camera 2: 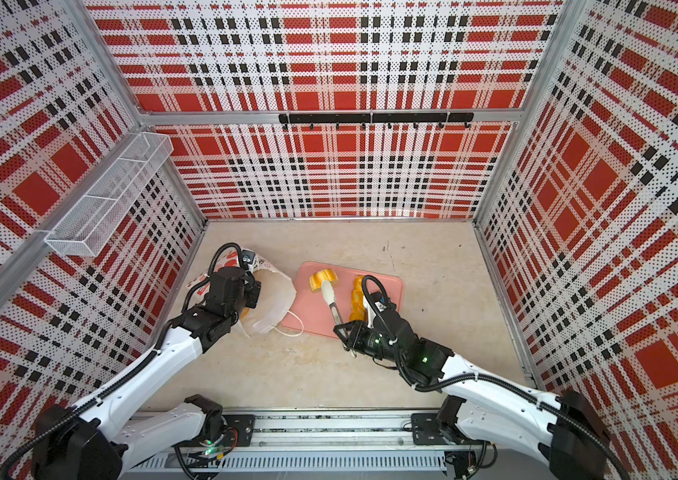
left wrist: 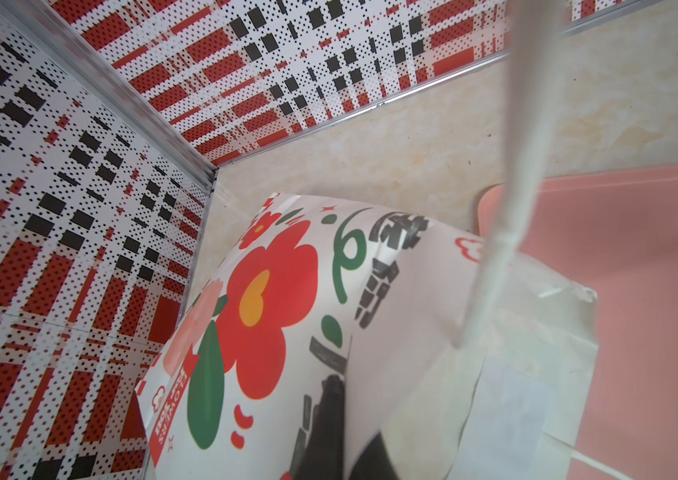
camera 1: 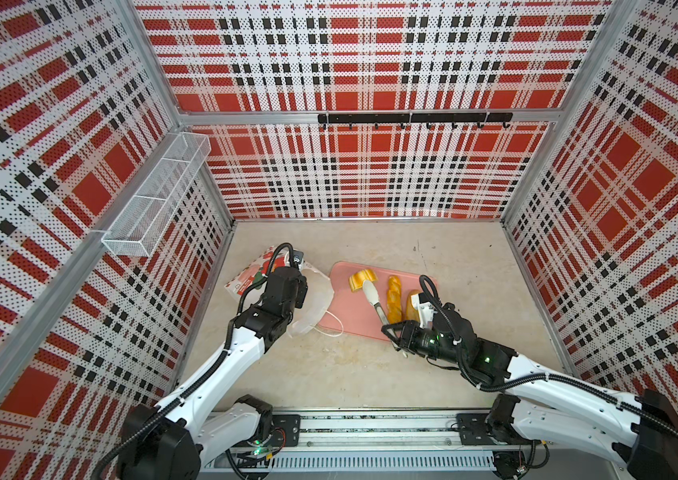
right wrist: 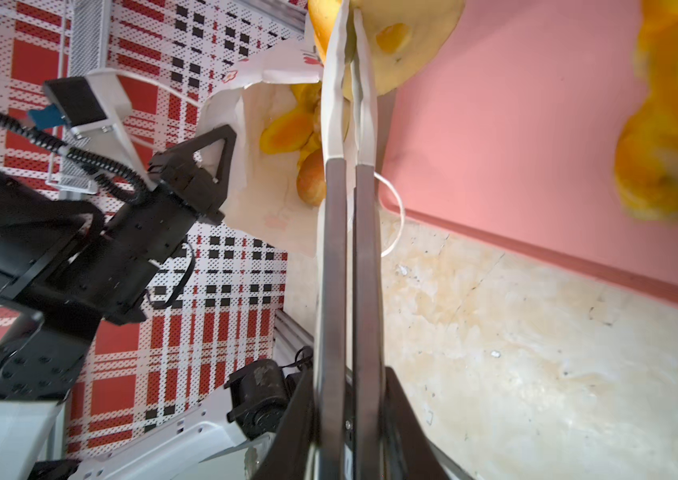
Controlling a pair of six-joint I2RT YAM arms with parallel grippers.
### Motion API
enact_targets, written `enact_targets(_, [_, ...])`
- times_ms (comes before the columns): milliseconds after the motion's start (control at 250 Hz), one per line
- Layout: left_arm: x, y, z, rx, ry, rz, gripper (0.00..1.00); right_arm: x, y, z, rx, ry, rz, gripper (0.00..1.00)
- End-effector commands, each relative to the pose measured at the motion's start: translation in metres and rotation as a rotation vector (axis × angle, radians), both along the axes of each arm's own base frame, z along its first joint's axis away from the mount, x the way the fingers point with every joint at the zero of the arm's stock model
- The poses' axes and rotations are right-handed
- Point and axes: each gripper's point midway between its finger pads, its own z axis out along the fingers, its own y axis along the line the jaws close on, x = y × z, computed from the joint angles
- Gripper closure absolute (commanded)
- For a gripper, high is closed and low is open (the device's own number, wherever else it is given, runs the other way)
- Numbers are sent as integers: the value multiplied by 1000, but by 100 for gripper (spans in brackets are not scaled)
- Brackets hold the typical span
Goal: Take the fake bread out of the paper bag
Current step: 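Lower the ring bread onto the tray with the tongs and release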
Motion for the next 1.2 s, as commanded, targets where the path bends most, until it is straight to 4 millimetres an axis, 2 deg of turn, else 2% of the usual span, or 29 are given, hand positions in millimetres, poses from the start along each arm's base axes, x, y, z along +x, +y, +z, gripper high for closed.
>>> enact_targets(0, [-8, 9, 1, -31, -9, 47, 100, 23, 7, 28, 48, -118, 18, 100])
enact_targets(140, [-16, 15, 3, -73, -18, 58, 100, 44, 9, 19, -52, -142, 50, 100])
enact_targets(304, [-16, 15, 1, -88, -16, 70, 100, 62, 16, 10, -35, -138, 49, 100])
enact_targets(416, [-14, 13, -3, -96, -2, 63, 100, 67, 21, -7, -27, -100, 45, 100])
enact_targets(580, [-14, 13, -4, -107, 3, 64, 100, 64, 27, -47, -29, 3, 52, 100])
enact_targets(644, [-13, 13, -4, -111, 3, 66, 100, 62, 27, -54, -3, 32, 42, 100])
enact_targets(760, [-13, 14, -4, -114, 4, 65, 100, 57, 23, -56, -5, 59, 26, 100])
enact_targets(844, [-12, 11, -7, -118, 15, 57, 100, 54, 22, -49, -17, 48, 41, 83])
enact_targets(948, [-11, 12, -9, -114, 25, 60, 100, 48, 16, -47, -53, 74, 37, 72])
enact_targets(1064, [-12, 12, -6, -118, 15, 60, 100, 40, 8, -45, -68, 100, 24, 68])
enact_targets(1196, [-11, 8, -7, -130, 22, 42, 100, 29, 10, -37, -80, 98, 51, 64])
